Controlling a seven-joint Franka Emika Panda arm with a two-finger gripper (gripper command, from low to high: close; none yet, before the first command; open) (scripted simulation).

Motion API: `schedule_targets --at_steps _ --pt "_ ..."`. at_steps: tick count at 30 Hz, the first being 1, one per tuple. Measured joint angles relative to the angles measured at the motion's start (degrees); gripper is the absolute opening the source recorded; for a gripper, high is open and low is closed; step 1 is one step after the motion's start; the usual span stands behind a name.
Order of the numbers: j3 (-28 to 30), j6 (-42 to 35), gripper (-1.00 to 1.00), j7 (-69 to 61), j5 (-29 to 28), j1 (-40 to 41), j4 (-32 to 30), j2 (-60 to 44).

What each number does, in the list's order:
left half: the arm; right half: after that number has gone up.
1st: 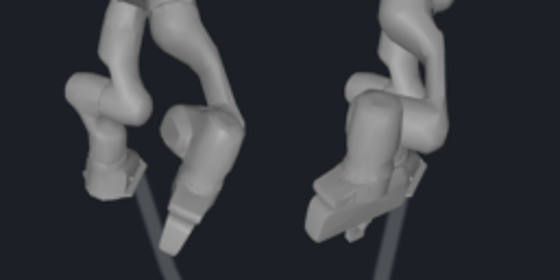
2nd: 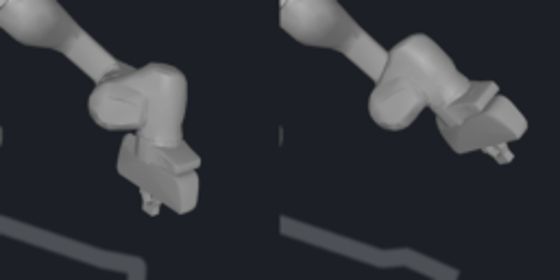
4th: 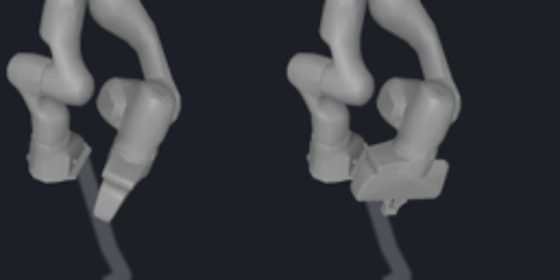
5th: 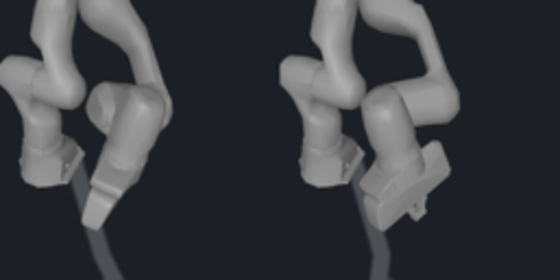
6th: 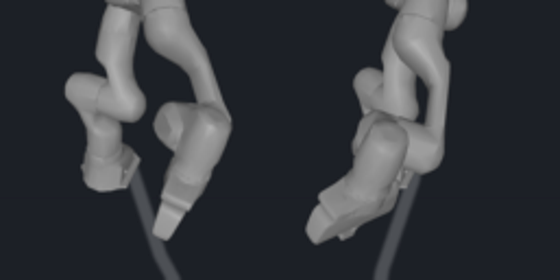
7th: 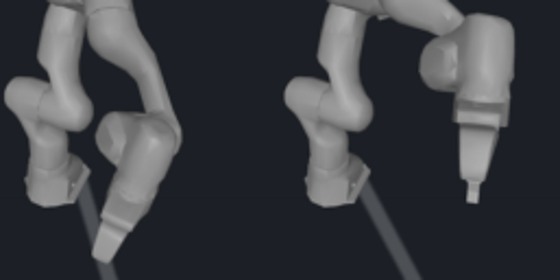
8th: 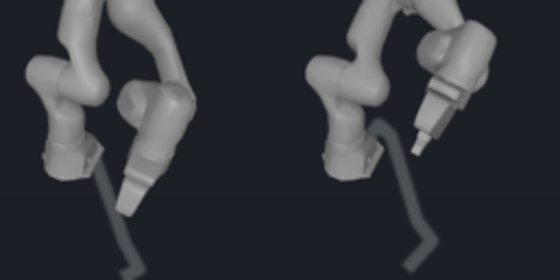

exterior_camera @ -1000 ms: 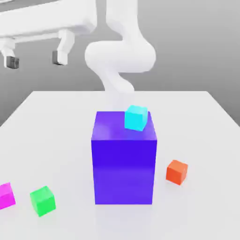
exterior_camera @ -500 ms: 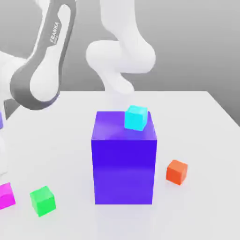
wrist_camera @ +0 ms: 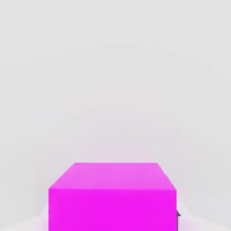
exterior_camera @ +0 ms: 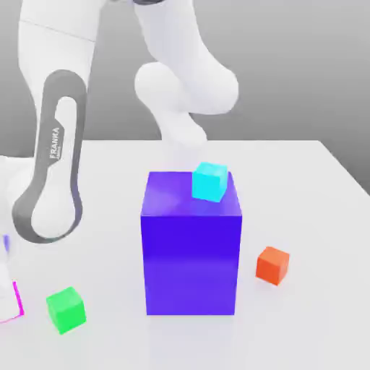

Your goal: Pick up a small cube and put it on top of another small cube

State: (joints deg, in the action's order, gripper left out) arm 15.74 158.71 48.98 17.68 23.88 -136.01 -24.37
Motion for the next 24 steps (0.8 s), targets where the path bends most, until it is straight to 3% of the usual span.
schedule_targets --at_steps 3,10,15,16,24 --pt "2.2 -4.1 -1.00 2.7 -4.4 -1.9 -1.8 6.1" --pt "-1.1 -7.4 -1.00 -0.9 -14.8 -8.9 -10.9 19.7" --pt "-3.9 0.2 -1.00 -5.1 -10.8 -8.0 -11.5 12.6" --pt "-4.4 1.4 1.00 -5.7 -10.1 -7.6 -11.4 11.3" --pt "-4.0 0.1 1.00 -5.0 -11.1 -7.8 -11.5 12.7"
